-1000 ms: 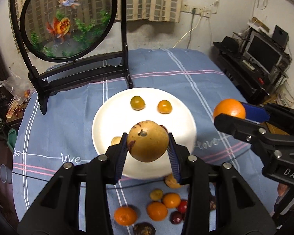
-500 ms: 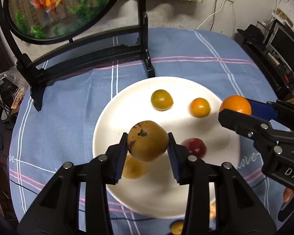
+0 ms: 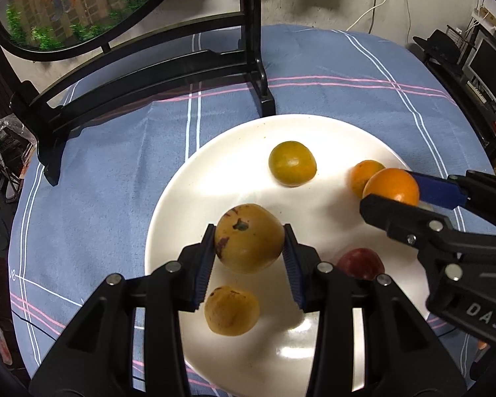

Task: Organize fruits
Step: 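Carry the tan pear and orange over the plate, then open both grippers to release the fruits onto the plate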

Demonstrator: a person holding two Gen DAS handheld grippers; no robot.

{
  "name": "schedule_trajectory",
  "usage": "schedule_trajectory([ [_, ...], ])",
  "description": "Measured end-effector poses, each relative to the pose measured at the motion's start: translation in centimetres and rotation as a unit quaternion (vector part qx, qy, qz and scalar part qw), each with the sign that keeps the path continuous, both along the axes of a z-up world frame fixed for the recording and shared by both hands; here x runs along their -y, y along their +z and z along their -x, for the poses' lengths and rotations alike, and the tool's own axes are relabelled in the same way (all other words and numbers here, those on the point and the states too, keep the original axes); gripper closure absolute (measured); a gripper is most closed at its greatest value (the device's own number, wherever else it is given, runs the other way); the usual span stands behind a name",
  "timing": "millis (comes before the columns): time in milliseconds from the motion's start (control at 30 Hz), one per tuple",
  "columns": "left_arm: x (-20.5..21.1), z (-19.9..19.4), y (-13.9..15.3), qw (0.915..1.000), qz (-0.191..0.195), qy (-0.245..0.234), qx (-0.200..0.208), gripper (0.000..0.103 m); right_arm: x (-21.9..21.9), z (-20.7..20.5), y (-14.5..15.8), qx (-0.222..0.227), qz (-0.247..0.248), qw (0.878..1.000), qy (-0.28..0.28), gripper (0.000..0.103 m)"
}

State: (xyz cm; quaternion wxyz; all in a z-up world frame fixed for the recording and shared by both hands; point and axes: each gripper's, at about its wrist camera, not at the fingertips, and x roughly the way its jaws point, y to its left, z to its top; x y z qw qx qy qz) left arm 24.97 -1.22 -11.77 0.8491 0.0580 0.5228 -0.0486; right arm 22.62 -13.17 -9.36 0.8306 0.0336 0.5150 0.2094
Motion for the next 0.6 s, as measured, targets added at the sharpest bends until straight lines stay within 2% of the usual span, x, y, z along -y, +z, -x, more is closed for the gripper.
schedule_trajectory([
  [67,0.0,0.0,-0.1,1.0000,0.000,0.000,-0.002,0.062,0.0,-0.2,-0.1,0.002,0.009,1.000,-0.004,0.062],
  [133,0.0,0.1,0.1,1.0000,-0.001,0.001,0.003,0.047,0.2,-0.3,-0.1,-0.006,-0.001,1.000,-0.006,0.061],
  [200,0.0,0.3,0.5,0.9999,0.001,-0.003,0.011,0.040,0.5,-0.2,0.2,-0.003,0.000,1.000,-0.009,0.060],
  [233,0.0,0.4,0.7,0.9999,0.001,-0.004,0.013,0.037,0.6,-0.1,0.5,0.000,-0.003,1.000,-0.007,0.054],
  [267,0.1,0.5,0.9,0.9999,-0.001,-0.003,0.016,0.037,0.6,0.0,0.8,0.001,-0.007,1.000,-0.003,0.034],
  [400,0.1,1.0,1.9,0.9997,-0.002,-0.002,0.024,0.037,0.5,0.9,2.7,0.038,0.000,0.999,-0.004,0.033],
  [533,0.0,2.2,3.7,0.9991,-0.001,-0.002,0.041,0.037,1.1,2.1,5.4,0.061,-0.005,0.998,-0.016,0.033],
  [600,-0.2,3.2,5.0,0.9984,0.003,-0.002,0.056,0.035,1.8,3.2,7.2,0.089,-0.006,0.996,-0.025,0.032],
])
